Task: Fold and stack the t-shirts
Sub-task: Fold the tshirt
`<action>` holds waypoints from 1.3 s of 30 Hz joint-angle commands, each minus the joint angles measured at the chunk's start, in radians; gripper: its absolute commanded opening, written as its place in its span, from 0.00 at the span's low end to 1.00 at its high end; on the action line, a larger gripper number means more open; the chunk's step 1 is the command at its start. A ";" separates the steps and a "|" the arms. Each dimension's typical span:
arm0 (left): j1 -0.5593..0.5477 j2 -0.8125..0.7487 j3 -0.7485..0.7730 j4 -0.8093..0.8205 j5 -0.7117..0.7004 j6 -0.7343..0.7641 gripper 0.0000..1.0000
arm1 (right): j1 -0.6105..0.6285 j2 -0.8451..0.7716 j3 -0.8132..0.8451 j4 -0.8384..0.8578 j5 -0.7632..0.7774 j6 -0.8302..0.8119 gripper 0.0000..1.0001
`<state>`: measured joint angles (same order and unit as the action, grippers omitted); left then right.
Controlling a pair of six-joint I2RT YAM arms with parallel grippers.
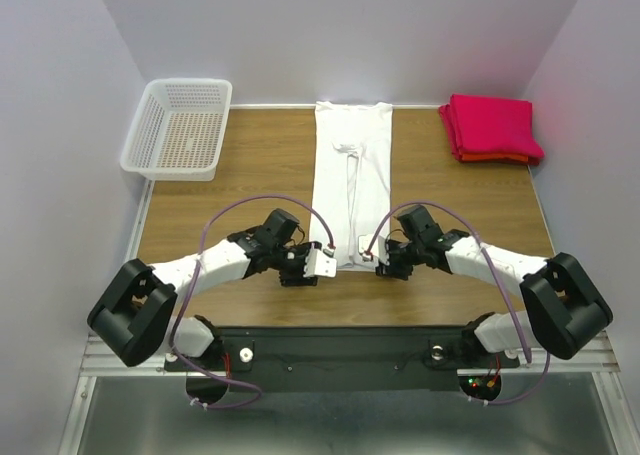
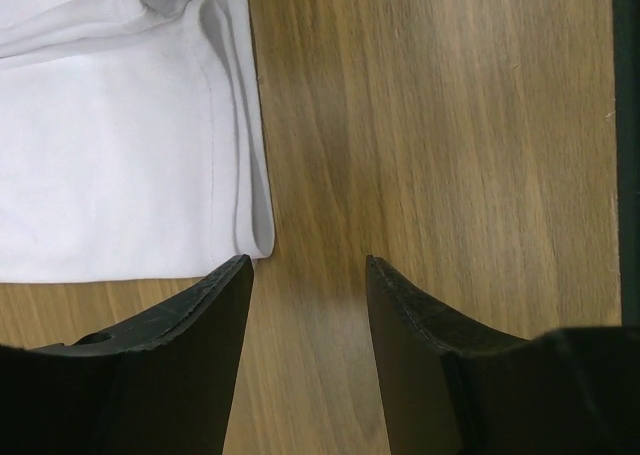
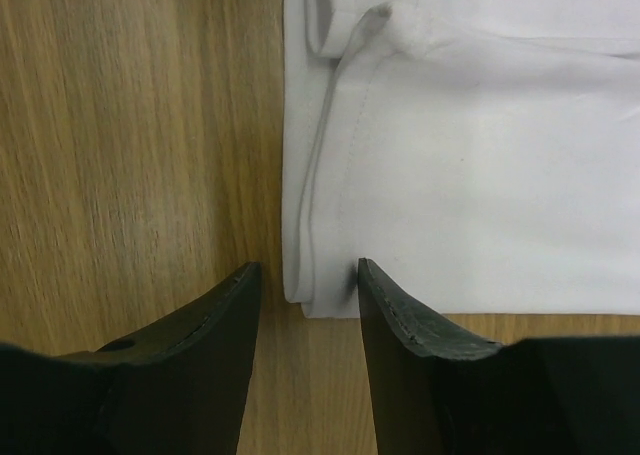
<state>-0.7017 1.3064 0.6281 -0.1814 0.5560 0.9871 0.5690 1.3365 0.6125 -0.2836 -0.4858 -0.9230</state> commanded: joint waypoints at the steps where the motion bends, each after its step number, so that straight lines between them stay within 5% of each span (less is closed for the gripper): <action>1: -0.010 0.048 0.044 0.056 -0.014 0.007 0.60 | 0.011 0.010 -0.026 0.073 0.021 -0.074 0.49; 12: -0.018 0.165 0.085 0.076 -0.057 -0.001 0.51 | 0.014 0.056 -0.063 0.086 0.070 -0.145 0.32; 18: -0.018 0.062 0.114 0.020 0.005 0.015 0.47 | 0.014 0.041 -0.071 0.086 0.079 -0.154 0.18; 32: -0.016 0.159 0.157 0.005 0.004 0.054 0.52 | 0.014 0.029 -0.074 0.086 0.092 -0.137 0.01; 39: -0.018 0.252 0.166 -0.069 -0.008 0.099 0.49 | 0.014 0.030 -0.069 0.084 0.098 -0.119 0.01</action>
<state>-0.7124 1.5070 0.7612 -0.1856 0.5385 1.0451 0.5774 1.3544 0.5552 -0.1684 -0.4358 -1.0657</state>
